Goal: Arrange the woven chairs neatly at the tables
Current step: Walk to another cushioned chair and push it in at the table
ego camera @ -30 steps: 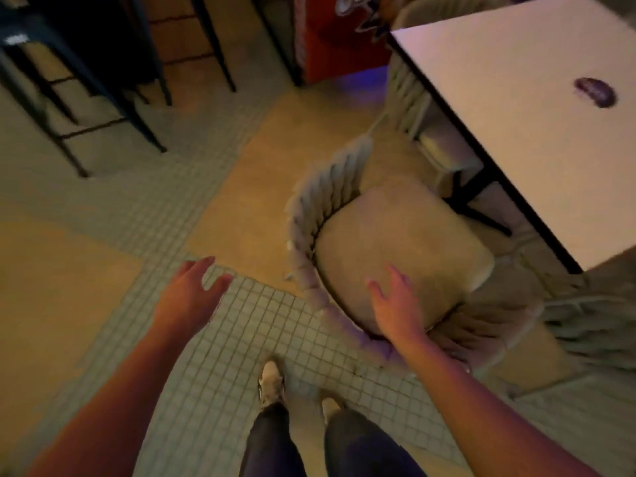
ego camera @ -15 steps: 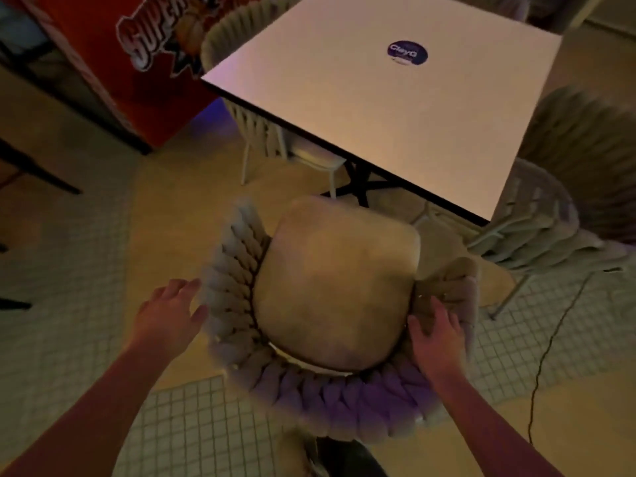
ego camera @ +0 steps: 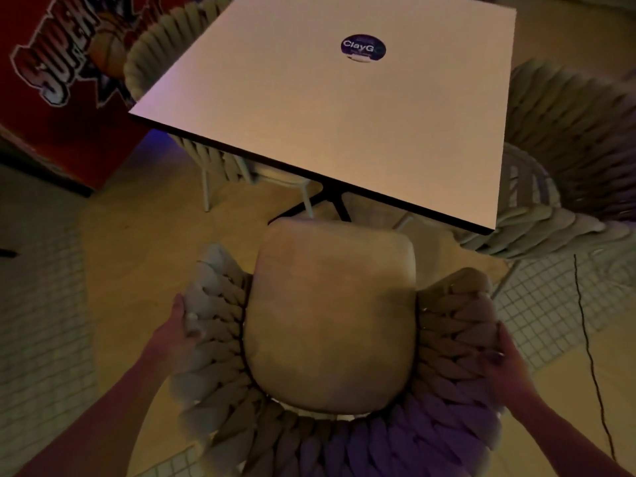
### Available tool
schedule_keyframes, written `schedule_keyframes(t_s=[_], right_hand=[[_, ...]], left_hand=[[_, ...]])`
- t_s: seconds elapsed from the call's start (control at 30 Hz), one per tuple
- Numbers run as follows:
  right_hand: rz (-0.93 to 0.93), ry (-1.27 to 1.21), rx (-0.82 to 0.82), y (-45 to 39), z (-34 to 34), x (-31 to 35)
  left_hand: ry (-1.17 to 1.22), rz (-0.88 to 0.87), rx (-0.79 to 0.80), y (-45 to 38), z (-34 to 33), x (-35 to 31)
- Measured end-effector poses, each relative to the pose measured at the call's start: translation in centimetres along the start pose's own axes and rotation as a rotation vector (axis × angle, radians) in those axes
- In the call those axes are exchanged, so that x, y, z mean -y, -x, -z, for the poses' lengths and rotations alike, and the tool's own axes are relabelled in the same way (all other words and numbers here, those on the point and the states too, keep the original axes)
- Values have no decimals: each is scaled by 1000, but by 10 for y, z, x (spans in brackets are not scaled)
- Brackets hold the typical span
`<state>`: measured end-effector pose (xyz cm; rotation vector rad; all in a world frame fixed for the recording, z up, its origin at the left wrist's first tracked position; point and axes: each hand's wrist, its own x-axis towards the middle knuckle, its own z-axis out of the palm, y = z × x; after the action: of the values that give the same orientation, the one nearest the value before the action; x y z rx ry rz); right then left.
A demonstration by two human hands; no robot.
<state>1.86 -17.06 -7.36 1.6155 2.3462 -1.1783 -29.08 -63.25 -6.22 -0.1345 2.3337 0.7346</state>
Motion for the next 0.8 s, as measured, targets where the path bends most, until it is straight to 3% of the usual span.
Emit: schedule_keyframes(t_s=[0.03,0.07,0.13,0.17,0.33,0.53,0.8], right_hand=[[-26,21,-3,2,0,2],[-45,36,-16,4,1,3],[-47,9,-50,13,-6,3],[-48,-14,-50,22,-12,4],[-46,-79,-59,59,-42,5],[-31,-148,-77,55,-57,29],[-28,-228,23,52,-101,61]], left_hand=[[-89,-160,31,-6,-1,6],[-64,-205,-53,-7,-4,14],[-43,-204,-65,-11,6,16],[-151,-225,-77,-13,10,21],[-64,-53,-57,-31,42,50],[-43,-102,-53,-57,64,59],[-91,-103,-112,-104,107,59]])
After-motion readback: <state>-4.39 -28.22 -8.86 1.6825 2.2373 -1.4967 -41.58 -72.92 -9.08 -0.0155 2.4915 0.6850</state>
